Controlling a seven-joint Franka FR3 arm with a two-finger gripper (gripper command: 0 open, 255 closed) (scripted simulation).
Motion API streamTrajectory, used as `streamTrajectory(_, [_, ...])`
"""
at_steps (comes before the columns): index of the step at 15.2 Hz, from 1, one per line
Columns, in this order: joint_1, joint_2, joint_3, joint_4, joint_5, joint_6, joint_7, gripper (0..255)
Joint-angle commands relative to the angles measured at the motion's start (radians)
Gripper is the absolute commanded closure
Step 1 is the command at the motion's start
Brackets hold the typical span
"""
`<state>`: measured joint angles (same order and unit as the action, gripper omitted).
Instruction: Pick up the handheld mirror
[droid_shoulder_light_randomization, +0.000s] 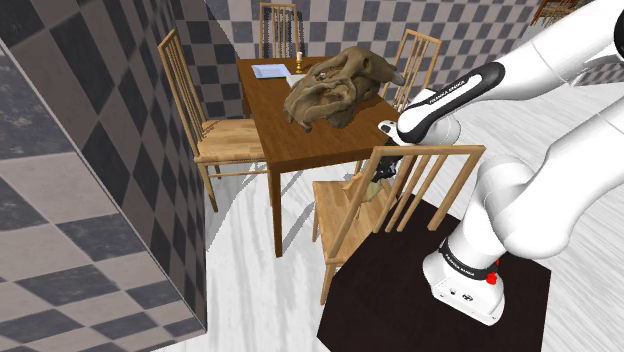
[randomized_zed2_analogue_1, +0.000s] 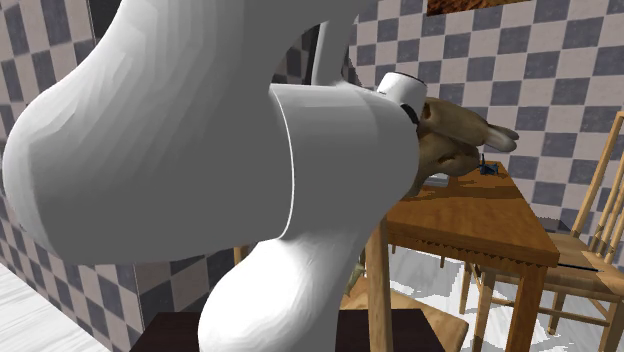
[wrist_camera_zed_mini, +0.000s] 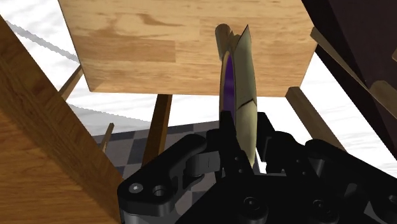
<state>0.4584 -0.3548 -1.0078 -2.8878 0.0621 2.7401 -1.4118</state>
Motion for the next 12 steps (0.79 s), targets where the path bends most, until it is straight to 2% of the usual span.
streamTrajectory(1, [-0.053,-0.027,0.049,0.002,-0.035,-0.033,0.034,255])
streamTrajectory(6, [-0.162,-0.108,0.151,0.014,-0.108,-0.129,0.108,255])
streamTrajectory(12, [-0.237,-0.196,0.233,0.038,-0.155,-0.244,0.171,255])
